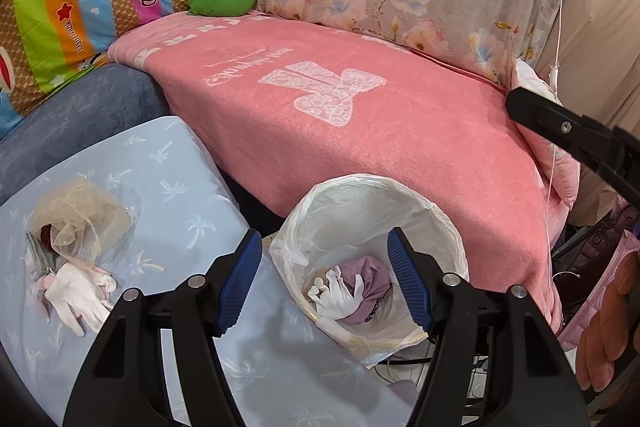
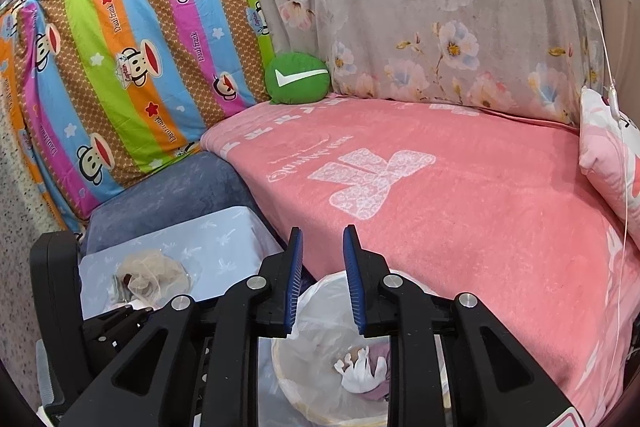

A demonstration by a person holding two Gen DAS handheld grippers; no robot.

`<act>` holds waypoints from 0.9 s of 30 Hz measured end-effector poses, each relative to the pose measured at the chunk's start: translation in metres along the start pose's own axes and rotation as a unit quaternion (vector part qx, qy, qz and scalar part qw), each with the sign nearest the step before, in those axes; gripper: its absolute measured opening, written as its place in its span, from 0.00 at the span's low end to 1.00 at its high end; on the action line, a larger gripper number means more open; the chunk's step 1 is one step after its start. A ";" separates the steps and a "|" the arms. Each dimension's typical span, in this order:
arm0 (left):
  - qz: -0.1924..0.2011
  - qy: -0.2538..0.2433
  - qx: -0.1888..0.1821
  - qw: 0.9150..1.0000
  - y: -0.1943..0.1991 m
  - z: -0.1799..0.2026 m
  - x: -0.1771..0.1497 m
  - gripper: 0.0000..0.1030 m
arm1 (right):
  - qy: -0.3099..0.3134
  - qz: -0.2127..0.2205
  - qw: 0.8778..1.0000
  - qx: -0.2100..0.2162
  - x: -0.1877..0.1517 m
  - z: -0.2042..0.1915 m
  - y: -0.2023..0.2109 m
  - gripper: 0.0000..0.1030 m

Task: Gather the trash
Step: 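Open both grippers to drop the socks and purple cloth into the bin, then move both grippers back toward the remaining gloves and mesh bag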

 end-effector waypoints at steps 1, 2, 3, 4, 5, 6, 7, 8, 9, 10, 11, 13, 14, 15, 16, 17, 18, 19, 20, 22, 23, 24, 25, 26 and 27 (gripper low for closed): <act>-0.001 0.002 0.001 1.000 0.000 -0.002 -0.001 0.60 | 0.001 -0.002 1.000 0.001 -0.002 -0.002 -0.001 0.21; -0.001 0.004 0.003 1.000 0.001 -0.004 -0.002 0.60 | 0.001 -0.005 1.000 0.003 -0.004 -0.003 -0.002 0.21; -0.001 0.006 0.004 1.000 0.001 -0.006 -0.003 0.60 | 0.001 -0.007 1.000 0.004 -0.006 -0.005 -0.003 0.21; -0.001 0.008 0.005 1.000 0.002 -0.008 -0.004 0.60 | 0.002 -0.010 1.000 0.006 -0.008 -0.008 -0.004 0.21; -0.001 0.011 0.006 1.000 0.003 -0.011 -0.005 0.60 | 0.002 -0.012 1.000 0.008 -0.011 -0.011 -0.005 0.21; -0.001 0.013 0.008 1.000 0.004 -0.014 -0.006 0.60 | 0.004 -0.015 1.000 0.009 -0.013 -0.014 -0.006 0.22; -0.001 0.016 0.010 1.000 0.004 -0.017 -0.007 0.60 | 0.005 -0.017 1.000 0.011 -0.015 -0.016 -0.007 0.22; -0.001 0.018 0.011 1.000 0.005 -0.020 -0.008 0.60 | 0.006 -0.020 1.000 0.013 -0.017 -0.020 -0.009 0.22; -0.001 0.021 0.013 1.000 0.006 -0.023 -0.009 0.60 | 0.007 -0.023 1.000 0.015 -0.019 -0.023 -0.010 0.22; -0.001 0.025 0.014 1.000 0.006 -0.026 -0.010 0.60 | 0.009 -0.026 0.999 0.017 -0.022 -0.027 -0.011 0.22; -0.001 0.028 0.016 0.999 0.007 -0.030 -0.010 0.60 | 0.011 -0.029 0.999 0.020 -0.025 -0.031 -0.013 0.22; -0.001 0.034 0.019 0.999 0.009 -0.036 -0.013 0.60 | 0.014 -0.034 0.999 0.023 -0.029 -0.038 -0.015 0.22; -0.001 0.037 0.021 0.999 0.009 -0.040 -0.014 0.60 | 0.016 -0.037 0.999 0.025 -0.031 -0.041 -0.017 0.22; -0.001 0.039 0.022 0.999 0.010 -0.043 -0.015 0.60 | 0.017 -0.039 0.999 0.027 -0.034 -0.045 -0.018 0.22; -0.001 0.042 0.025 0.999 0.011 -0.046 -0.017 0.60 | 0.018 -0.041 0.999 0.029 -0.035 -0.049 -0.020 0.22; -0.002 0.045 0.027 0.999 0.011 -0.051 -0.018 0.60 | 0.018 -0.044 0.998 0.030 -0.037 -0.052 -0.021 0.22; -0.002 0.048 0.028 0.998 0.012 -0.054 -0.020 0.60 | 0.019 -0.046 0.998 0.032 -0.039 -0.055 -0.022 0.22; -0.003 0.051 0.030 0.998 0.013 -0.058 -0.022 0.60 | 0.020 -0.049 0.998 0.034 -0.042 -0.059 -0.024 0.22; -0.004 0.055 0.032 0.998 0.013 -0.062 -0.024 0.60 | 0.021 -0.053 0.998 0.036 -0.045 -0.063 -0.025 0.22; -0.005 0.063 0.036 0.997 0.015 -0.070 -0.028 0.60 | 0.023 -0.059 0.997 0.040 -0.049 -0.071 -0.029 0.22; -0.006 0.067 0.037 0.997 0.015 -0.075 -0.029 0.60 | 0.025 -0.062 0.997 0.043 -0.052 -0.075 -0.031 0.22; -0.007 0.071 0.039 0.997 0.016 -0.079 -0.032 0.60 | 0.026 -0.065 0.997 0.045 -0.055 -0.079 -0.032 0.22; -0.008 0.075 0.042 0.996 0.016 -0.084 -0.034 0.60 | 0.028 -0.069 0.996 0.048 -0.058 -0.084 -0.034 0.22; -0.010 0.079 0.045 0.996 0.016 -0.088 -0.037 0.60 | 0.029 -0.072 0.996 0.050 -0.060 -0.089 -0.036 0.22; -0.012 0.083 0.047 0.995 0.016 -0.093 -0.039 0.60 | 0.031 -0.076 0.995 0.053 -0.063 -0.094 -0.038 0.22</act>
Point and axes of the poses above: each gripper's, at about its wrist camera, not at the fingertips, and y roughly against the way its jaws point, z to its right, x to its top, the point moved 7 cm from there along -y, roughly the way its jaws point, and after that the axes turned 6 degrees about z, right-handed, at the moved point
